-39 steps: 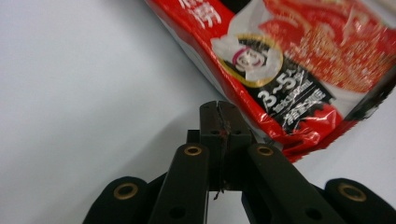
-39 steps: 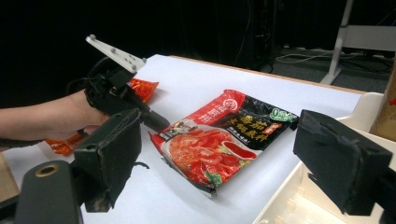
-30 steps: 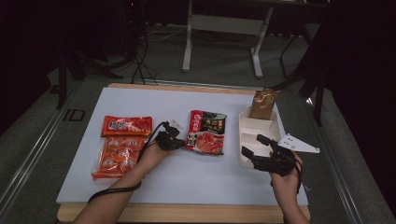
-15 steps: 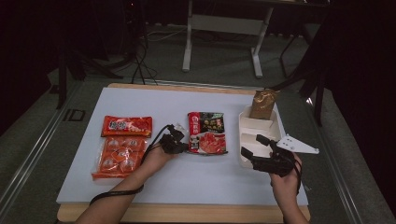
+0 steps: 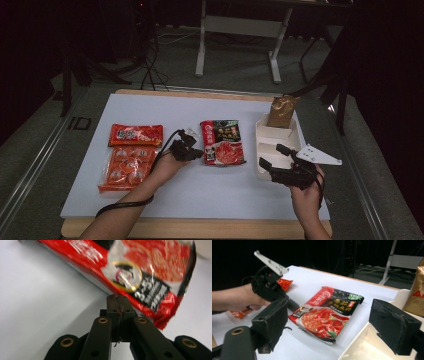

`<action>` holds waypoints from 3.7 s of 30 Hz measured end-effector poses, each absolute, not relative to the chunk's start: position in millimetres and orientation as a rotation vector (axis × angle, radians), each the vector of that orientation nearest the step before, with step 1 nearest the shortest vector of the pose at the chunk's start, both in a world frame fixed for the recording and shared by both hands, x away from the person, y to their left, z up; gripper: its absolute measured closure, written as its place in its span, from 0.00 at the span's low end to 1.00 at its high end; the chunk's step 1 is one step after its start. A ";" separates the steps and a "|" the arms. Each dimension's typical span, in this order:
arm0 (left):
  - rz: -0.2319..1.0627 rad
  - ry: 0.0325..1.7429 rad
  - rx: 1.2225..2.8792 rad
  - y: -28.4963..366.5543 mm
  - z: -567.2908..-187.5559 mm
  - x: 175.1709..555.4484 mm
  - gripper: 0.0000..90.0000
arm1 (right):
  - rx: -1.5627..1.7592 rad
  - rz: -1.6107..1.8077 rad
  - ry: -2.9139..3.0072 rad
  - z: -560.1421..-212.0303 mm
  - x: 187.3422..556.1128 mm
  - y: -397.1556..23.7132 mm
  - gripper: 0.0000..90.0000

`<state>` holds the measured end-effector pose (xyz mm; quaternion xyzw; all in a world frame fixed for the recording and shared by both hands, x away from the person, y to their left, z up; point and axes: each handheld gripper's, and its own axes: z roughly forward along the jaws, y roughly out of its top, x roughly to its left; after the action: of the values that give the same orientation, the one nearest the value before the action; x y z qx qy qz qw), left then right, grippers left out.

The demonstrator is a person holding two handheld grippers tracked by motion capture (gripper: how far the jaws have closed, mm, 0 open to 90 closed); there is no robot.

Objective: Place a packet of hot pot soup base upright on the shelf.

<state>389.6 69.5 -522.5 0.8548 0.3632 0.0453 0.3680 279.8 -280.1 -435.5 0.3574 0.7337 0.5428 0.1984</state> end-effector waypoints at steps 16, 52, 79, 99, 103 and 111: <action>0.205 0.955 2.116 70.6 -498.9 418.1 0.84 | 0.933 1.507 2.125 -435.6 274.8 -269.6 0.12; 0.295 1.079 2.091 58.9 -526.2 503.2 0.48 | 0.901 1.441 2.157 -442.5 271.9 -259.7 0.12; 0.162 1.122 2.118 42.9 -531.2 500.4 0.95 | 0.939 1.414 2.166 -445.7 276.1 -259.7 0.12; 0.238 1.068 2.025 46.5 -485.8 466.0 0.97 | 0.949 1.413 2.127 -439.0 274.7 -263.6 0.12; 0.255 1.057 2.012 45.8 -479.4 459.2 0.97 | 0.958 1.436 2.114 -437.3 274.3 -266.7 0.11; 0.269 1.010 1.974 45.0 -465.5 444.6 0.97 | 0.936 1.411 2.074 -434.6 274.8 -269.9 0.13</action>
<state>444.6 45.0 -465.5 0.7943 0.4063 0.1081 0.4386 274.8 -269.9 -434.6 0.3401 0.7539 0.5130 0.2298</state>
